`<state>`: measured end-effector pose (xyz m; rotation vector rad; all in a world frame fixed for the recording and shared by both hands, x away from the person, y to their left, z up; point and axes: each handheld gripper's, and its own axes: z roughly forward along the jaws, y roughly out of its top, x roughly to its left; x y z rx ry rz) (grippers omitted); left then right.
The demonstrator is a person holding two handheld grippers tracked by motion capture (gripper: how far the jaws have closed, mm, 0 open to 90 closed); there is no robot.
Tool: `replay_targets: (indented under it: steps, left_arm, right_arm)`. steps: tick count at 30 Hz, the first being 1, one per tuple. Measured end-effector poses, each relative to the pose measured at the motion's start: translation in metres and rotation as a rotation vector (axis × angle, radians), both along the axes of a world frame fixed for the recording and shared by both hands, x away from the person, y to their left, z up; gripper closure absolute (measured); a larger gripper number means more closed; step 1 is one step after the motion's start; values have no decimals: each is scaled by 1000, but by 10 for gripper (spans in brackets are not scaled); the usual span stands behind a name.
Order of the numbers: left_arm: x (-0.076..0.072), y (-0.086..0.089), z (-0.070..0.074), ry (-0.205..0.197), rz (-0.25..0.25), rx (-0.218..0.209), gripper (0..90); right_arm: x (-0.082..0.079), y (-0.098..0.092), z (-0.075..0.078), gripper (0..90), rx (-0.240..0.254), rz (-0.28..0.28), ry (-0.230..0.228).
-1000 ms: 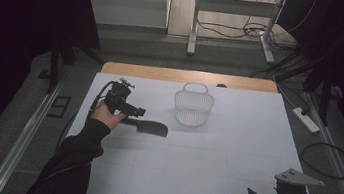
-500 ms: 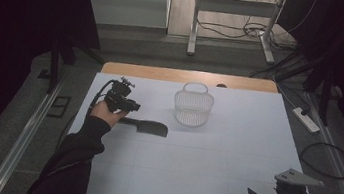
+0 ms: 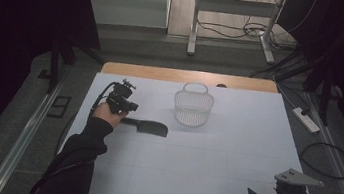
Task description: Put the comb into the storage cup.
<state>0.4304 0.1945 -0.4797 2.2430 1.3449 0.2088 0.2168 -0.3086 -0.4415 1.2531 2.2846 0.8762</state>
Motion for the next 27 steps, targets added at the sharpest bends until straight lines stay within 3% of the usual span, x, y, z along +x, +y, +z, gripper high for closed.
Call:
replay_targets:
  steps: [14,20,27]
  left_arm:
    - [4,-6,-31,43,17,23,890]
    - [5,-2,-38,58,22,55,890]
    - [1,3,-38,76,10,30,890]
  right_arm:
    - [0,1,0,8,-11,6,0]
    - [-1,1,0,9,-14,10,-4]
    - [-1,2,0,10,-16,11,-6]
